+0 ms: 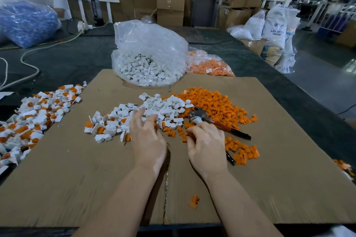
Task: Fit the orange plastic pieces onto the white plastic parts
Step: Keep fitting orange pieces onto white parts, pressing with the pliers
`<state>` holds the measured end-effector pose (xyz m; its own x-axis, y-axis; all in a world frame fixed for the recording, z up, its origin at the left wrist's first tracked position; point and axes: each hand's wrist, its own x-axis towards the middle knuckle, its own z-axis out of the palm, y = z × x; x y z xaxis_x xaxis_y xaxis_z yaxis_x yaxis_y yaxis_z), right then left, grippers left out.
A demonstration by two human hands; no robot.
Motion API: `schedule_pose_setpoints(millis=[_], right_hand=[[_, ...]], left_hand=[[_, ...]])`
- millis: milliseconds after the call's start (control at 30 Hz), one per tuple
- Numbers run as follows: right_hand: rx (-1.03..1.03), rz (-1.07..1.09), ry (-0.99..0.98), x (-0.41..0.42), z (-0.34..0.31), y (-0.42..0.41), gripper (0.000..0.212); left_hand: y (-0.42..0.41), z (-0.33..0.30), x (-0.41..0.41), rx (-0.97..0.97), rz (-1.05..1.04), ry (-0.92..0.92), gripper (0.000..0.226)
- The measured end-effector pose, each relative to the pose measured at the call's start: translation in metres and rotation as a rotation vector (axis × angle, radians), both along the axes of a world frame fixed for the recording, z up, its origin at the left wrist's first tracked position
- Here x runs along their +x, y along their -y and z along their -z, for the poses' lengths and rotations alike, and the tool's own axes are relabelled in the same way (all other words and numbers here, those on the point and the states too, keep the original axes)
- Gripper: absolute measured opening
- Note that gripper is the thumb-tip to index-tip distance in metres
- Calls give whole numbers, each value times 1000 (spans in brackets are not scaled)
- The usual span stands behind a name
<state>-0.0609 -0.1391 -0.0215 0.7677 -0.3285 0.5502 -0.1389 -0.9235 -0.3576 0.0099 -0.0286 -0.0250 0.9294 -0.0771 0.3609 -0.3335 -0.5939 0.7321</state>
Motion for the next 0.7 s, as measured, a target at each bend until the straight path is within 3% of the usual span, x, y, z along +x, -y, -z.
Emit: schedule_pose_setpoints(millis=[100, 267, 533, 700], right_hand=[[-41, 38, -22, 0, 0, -1, 14], [-69, 59, -44, 1, 1, -2, 13], [-56, 56, -87, 3, 4, 0, 15], [-18, 33, -66, 3, 3, 1, 16]], left_hand=[[0, 1, -2, 140, 60, 108, 32], [6, 5, -3, 383, 141, 104, 34], [5, 5, -2, 329, 108, 102, 30], [8, 6, -2, 447, 158, 72, 37]])
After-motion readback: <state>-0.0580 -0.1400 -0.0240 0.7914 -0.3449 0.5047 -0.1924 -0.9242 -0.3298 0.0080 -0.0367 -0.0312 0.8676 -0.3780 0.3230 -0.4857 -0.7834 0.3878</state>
